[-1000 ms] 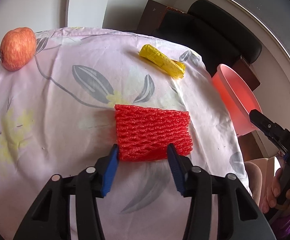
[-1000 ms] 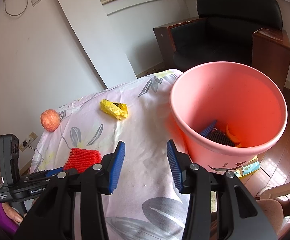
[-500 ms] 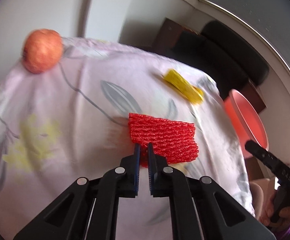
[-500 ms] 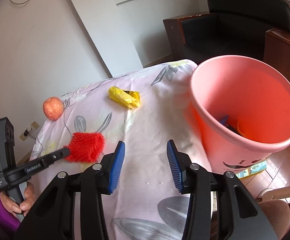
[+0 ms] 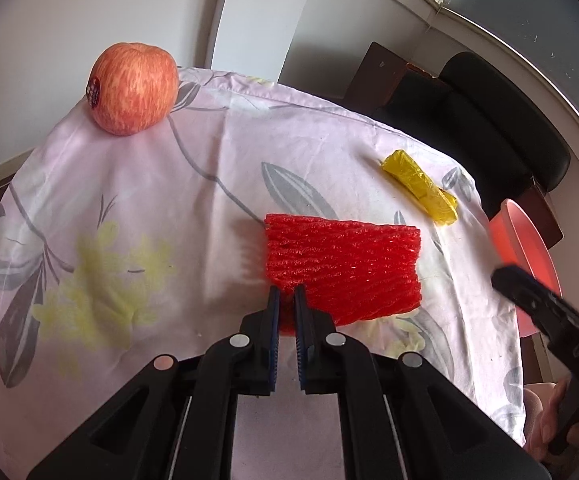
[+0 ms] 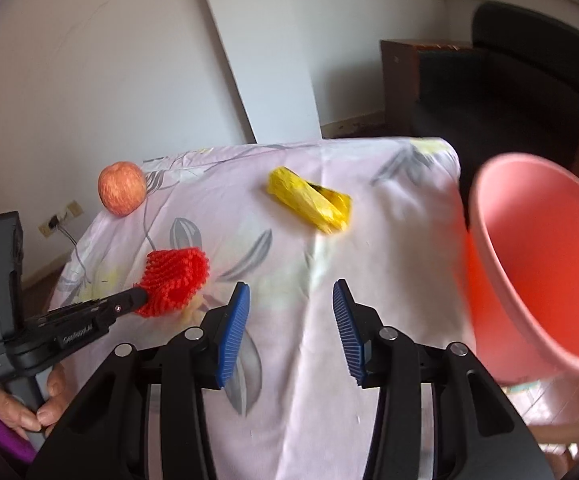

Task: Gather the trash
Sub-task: 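Grasp the yellow bag with the right tool while the left tool holds the red net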

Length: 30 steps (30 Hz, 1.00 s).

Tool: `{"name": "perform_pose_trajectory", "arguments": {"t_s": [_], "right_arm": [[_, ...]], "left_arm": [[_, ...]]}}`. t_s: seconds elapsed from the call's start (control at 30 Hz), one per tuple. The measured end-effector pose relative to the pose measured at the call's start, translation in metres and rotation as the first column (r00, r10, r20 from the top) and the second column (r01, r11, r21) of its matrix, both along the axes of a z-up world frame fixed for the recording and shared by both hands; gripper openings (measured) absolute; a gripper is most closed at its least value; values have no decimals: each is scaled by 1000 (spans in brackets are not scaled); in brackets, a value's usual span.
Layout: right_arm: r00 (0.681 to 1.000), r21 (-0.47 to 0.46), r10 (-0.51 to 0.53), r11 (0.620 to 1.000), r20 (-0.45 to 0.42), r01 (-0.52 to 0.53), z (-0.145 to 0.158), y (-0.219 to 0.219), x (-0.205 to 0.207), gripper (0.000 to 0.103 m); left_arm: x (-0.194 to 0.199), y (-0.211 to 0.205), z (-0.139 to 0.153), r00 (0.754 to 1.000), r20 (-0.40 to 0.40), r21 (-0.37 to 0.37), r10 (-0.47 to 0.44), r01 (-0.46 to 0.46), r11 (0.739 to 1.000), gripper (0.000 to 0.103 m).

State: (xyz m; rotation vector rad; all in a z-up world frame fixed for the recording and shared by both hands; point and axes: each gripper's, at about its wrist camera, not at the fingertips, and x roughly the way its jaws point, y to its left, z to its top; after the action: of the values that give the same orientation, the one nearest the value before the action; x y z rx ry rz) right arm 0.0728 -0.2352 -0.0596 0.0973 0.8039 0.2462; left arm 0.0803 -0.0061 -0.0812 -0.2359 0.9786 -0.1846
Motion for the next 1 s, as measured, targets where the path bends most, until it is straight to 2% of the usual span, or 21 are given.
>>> {"name": "perform_pose_trajectory", "arguments": {"t_s": [0.27, 0.43, 0.53, 0.67, 1.0], "right_arm": [[998, -126, 59, 991, 29, -55, 6, 26, 45, 44], [997, -187, 82, 979, -4, -81, -7, 33, 75, 44], [995, -196, 90, 976, -47, -97, -16, 34, 91, 44], [994, -222, 93, 970, -52, -103, -19, 36, 102, 44], [992, -218, 78, 971, -96, -97, -28, 29, 120, 44]], "left_arm": [[1, 0, -1, 1000, -2, -3, 0, 0, 1000, 6], [1, 0, -1, 1000, -3, -11, 1, -1, 1000, 6], [1, 1, -1, 1000, -3, -16, 1, -1, 1000, 6], [1, 1, 0, 1000, -3, -21, 2, -2, 1000, 6], [1, 1, 0, 1000, -3, -20, 2, -2, 1000, 6]]}}
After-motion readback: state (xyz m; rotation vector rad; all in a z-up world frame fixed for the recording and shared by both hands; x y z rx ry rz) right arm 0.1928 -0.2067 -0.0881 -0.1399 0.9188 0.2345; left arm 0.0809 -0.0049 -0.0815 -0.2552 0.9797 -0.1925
